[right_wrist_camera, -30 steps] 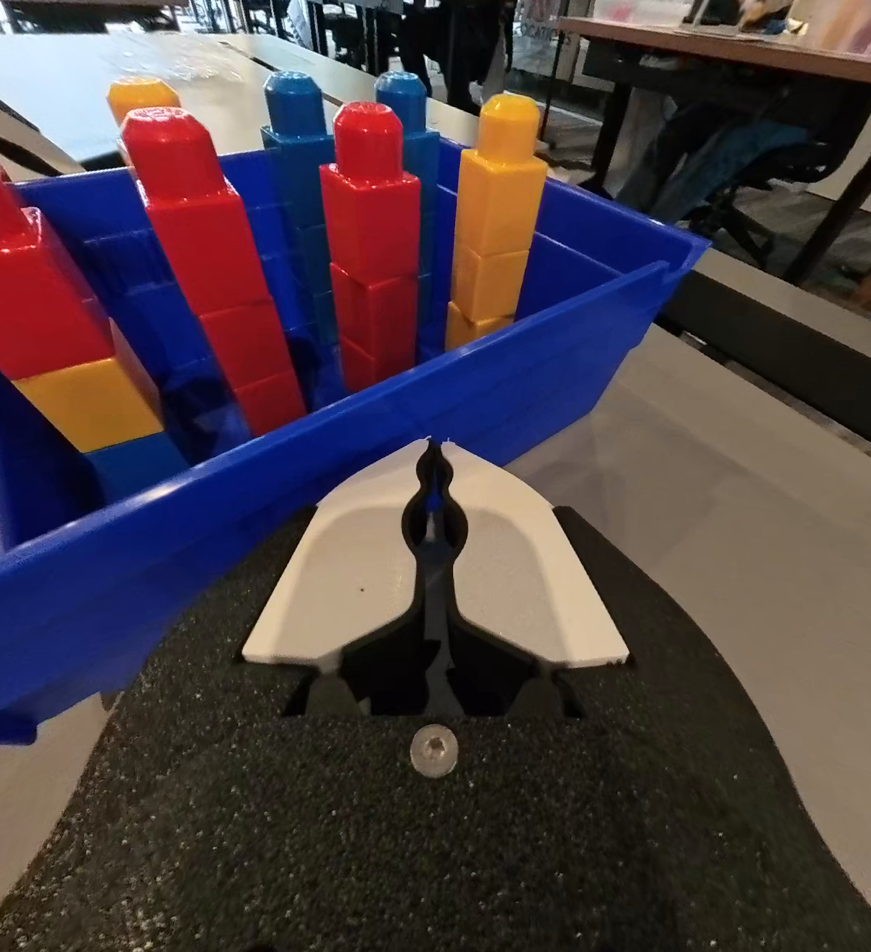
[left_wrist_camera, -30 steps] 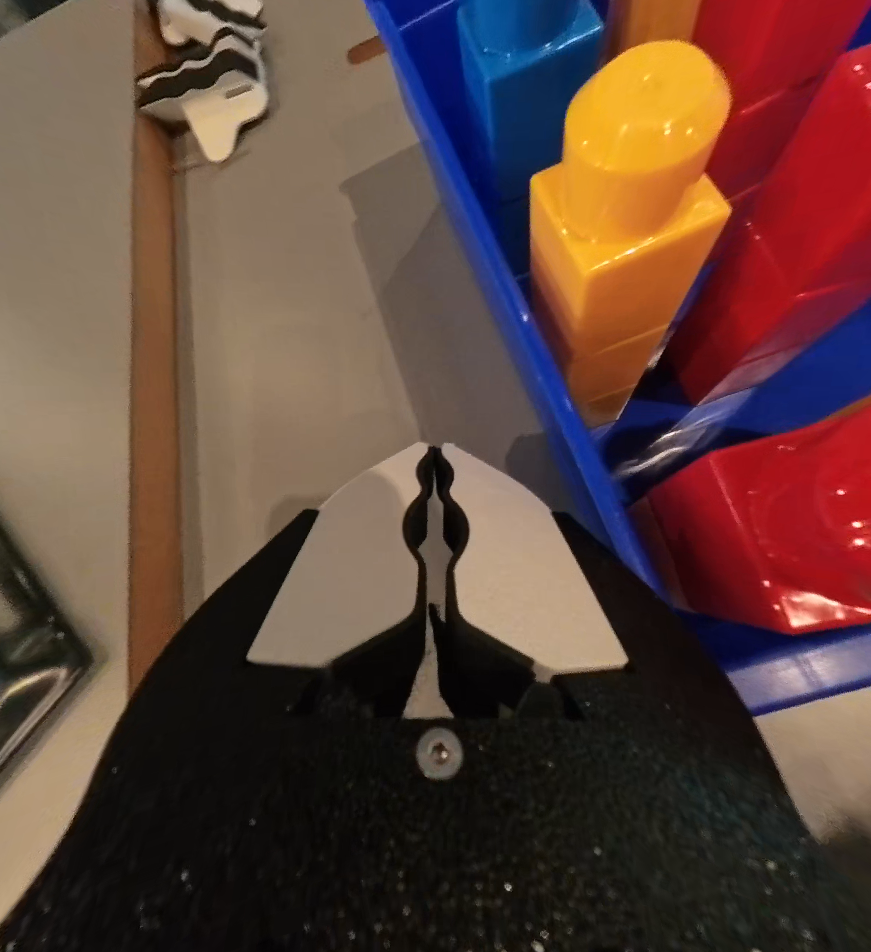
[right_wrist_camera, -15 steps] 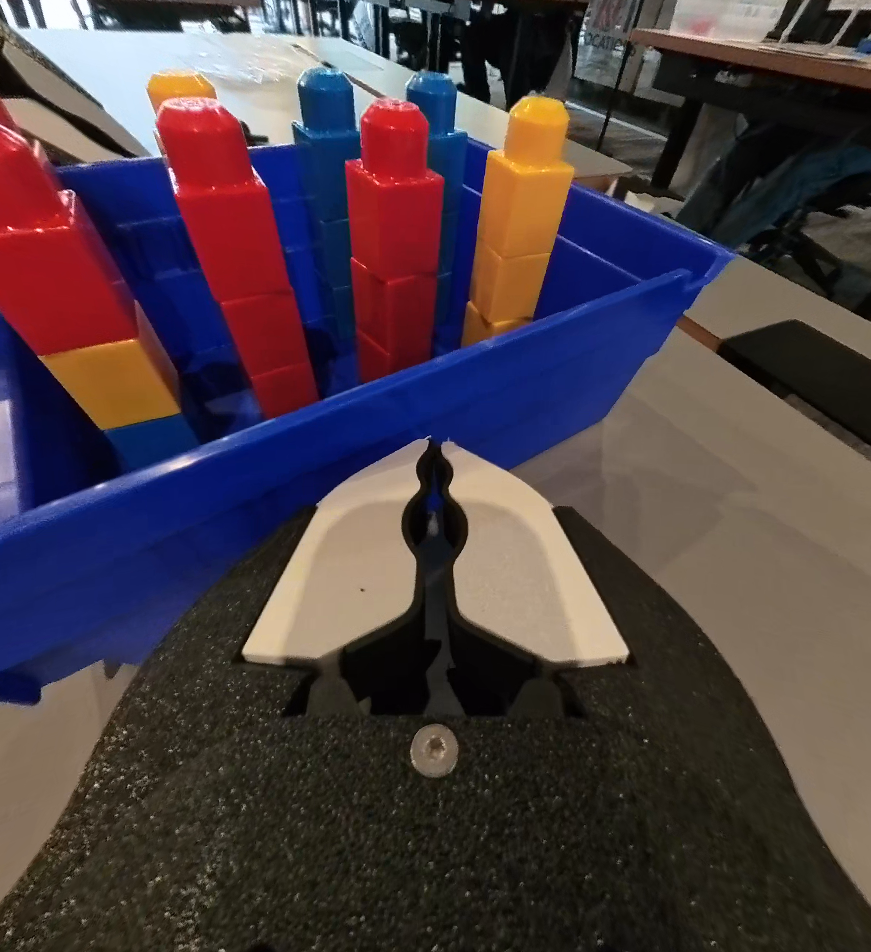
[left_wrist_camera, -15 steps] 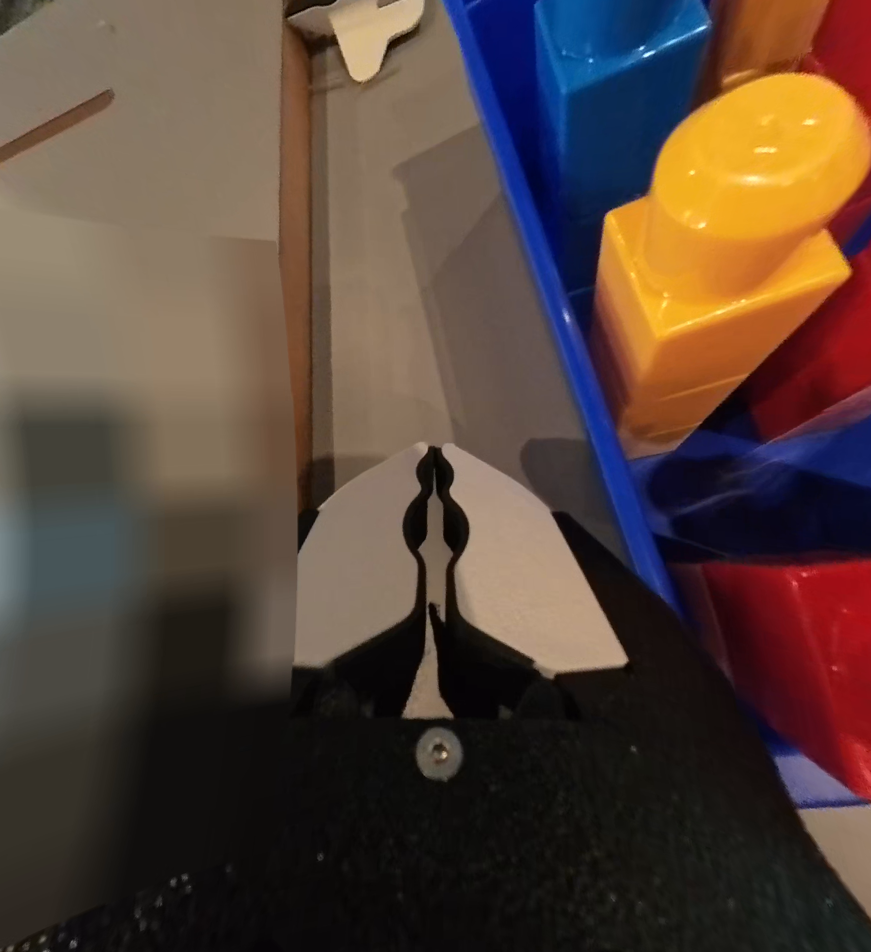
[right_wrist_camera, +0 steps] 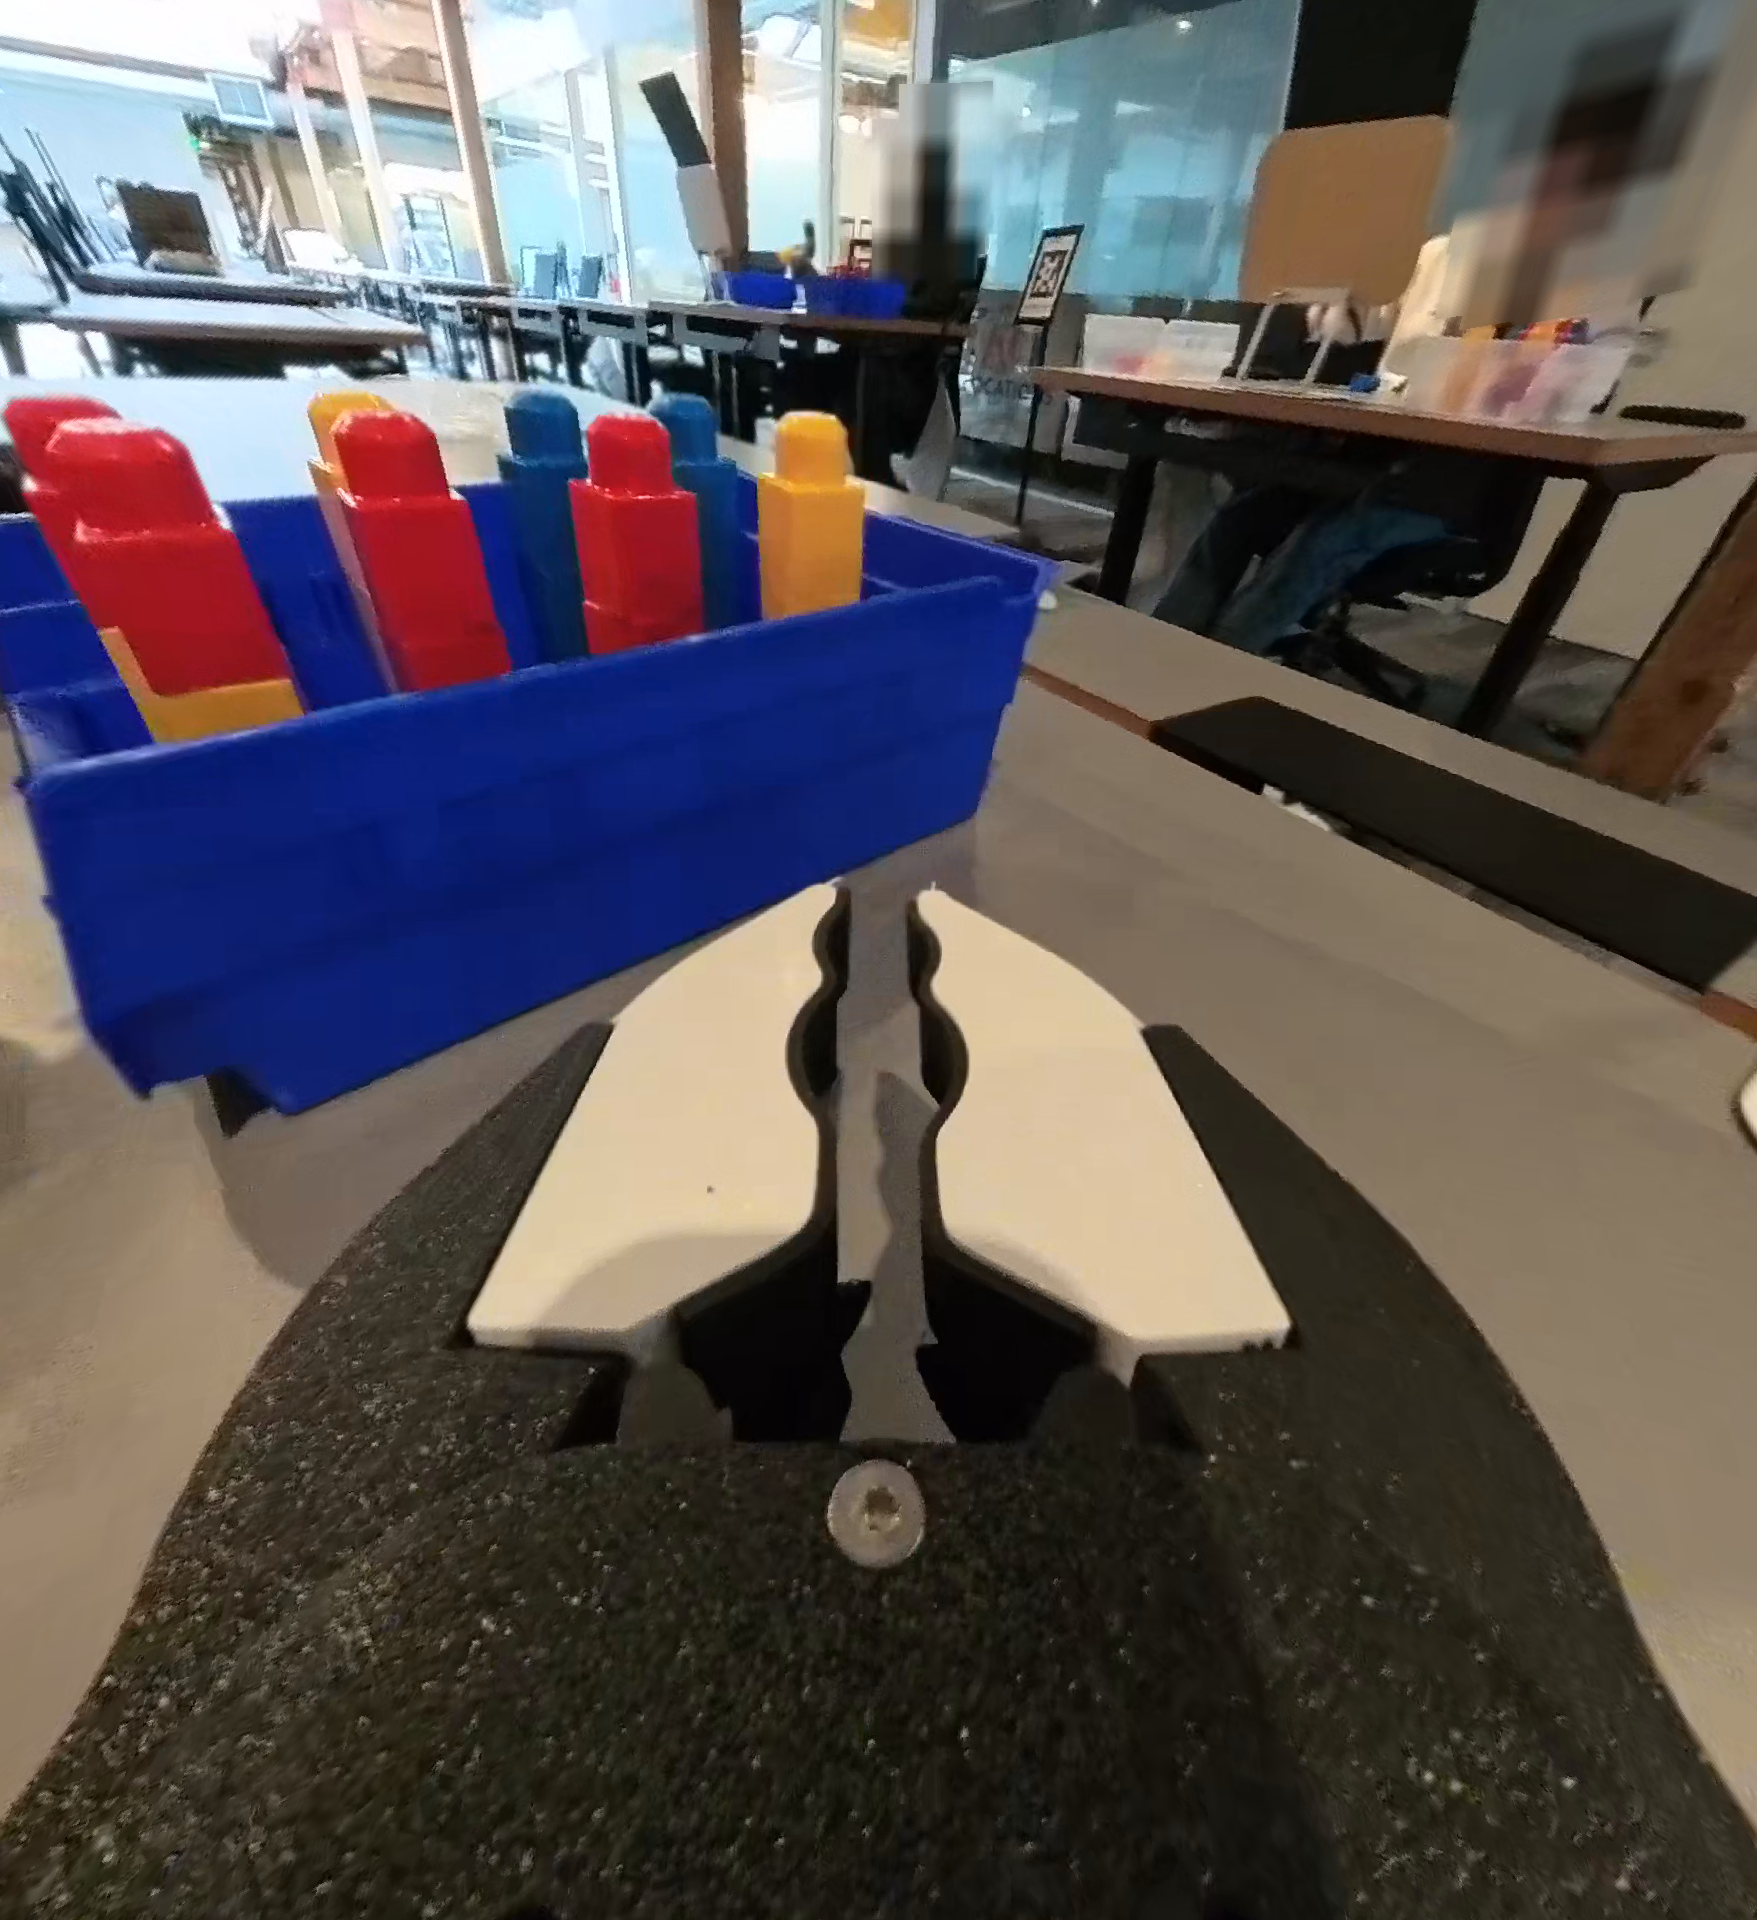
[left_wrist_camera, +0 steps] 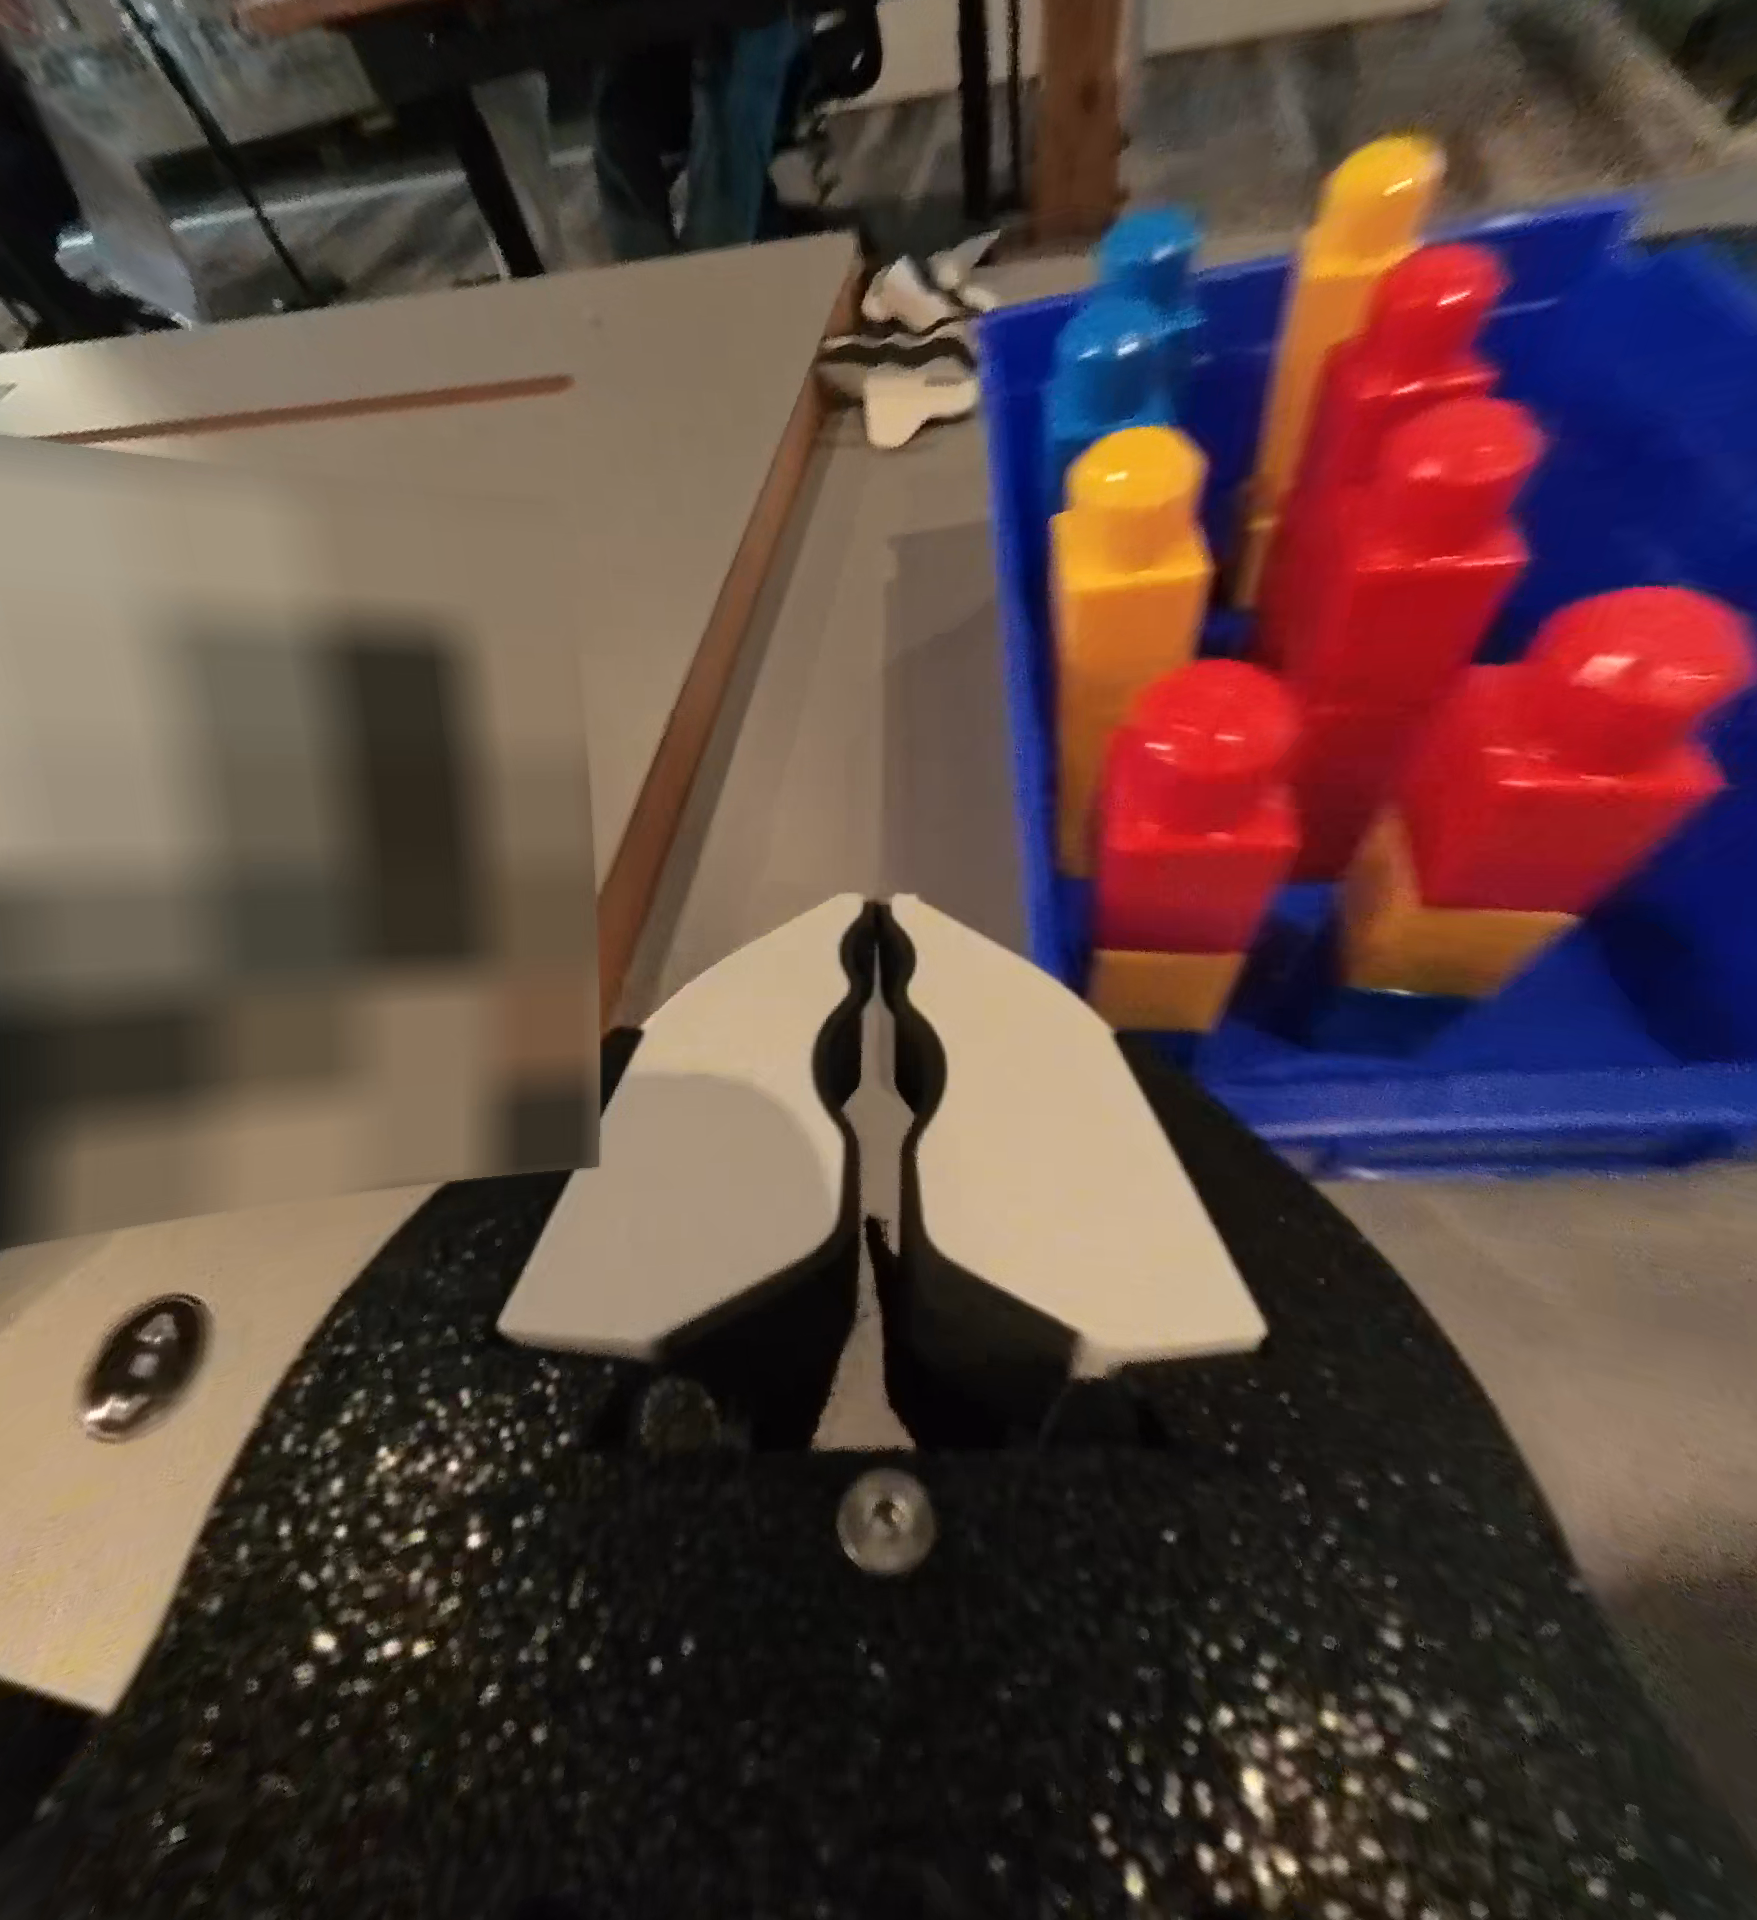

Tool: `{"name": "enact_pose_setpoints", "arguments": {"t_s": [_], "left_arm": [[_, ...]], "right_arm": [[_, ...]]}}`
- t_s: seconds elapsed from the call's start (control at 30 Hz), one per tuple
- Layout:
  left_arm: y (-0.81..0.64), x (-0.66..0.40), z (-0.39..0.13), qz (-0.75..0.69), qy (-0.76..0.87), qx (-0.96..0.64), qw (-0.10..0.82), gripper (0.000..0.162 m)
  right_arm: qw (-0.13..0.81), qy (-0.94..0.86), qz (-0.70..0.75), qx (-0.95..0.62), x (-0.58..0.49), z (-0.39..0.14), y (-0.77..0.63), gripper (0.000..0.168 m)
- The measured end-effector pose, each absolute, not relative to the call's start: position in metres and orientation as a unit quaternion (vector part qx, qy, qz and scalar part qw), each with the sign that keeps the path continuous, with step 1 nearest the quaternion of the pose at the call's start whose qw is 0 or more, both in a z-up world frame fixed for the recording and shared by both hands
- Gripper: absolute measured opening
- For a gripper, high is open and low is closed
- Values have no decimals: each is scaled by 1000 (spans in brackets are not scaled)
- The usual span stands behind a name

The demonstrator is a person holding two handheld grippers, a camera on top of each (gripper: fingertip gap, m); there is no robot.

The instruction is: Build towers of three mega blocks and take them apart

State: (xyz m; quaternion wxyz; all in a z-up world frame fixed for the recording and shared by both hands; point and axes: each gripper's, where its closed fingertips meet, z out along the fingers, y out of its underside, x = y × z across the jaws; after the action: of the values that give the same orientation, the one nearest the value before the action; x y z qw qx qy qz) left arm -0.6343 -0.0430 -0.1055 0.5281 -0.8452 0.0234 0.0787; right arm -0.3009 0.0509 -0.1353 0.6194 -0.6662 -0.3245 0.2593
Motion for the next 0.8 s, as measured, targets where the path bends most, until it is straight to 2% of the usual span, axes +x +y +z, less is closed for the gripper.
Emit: {"name": "enact_pose_setpoints", "arguments": {"t_s": [0.03, 0.2, 0.33, 0.37, 0.4, 0.5, 0.63, 0.8], "left_arm": [[-51, -622, -102, 65, 28, -840, 539, 0], [-75, -548, -97, -27, 81, -822, 563, 0], [-78, -517, -104, -9, 128, -836, 534, 0], [-75, -512, -104, -3, 133, -837, 530, 10], [-73, -509, -103, 0, 133, -839, 527, 26], [-63, -499, -106, -10, 128, -853, 507, 48], [-47, -497, -112, -14, 122, -863, 490, 54], [-29, -495, -106, 1, 121, -859, 497, 54]], "right_arm": [[622, -316, 267, -665, -294, -134, 48, 13], [648, -277, 296, -645, -266, -122, 42, 20], [648, -272, 313, -639, -263, -120, 40, 22], [648, -275, 312, -638, -264, -120, 40, 22], [648, -278, 311, -637, -264, -120, 39, 22], [649, -285, 309, -634, -266, -120, 37, 22], [647, -281, 317, -634, -264, -120, 37, 22], [646, -278, 322, -634, -263, -120, 36, 22]]}}
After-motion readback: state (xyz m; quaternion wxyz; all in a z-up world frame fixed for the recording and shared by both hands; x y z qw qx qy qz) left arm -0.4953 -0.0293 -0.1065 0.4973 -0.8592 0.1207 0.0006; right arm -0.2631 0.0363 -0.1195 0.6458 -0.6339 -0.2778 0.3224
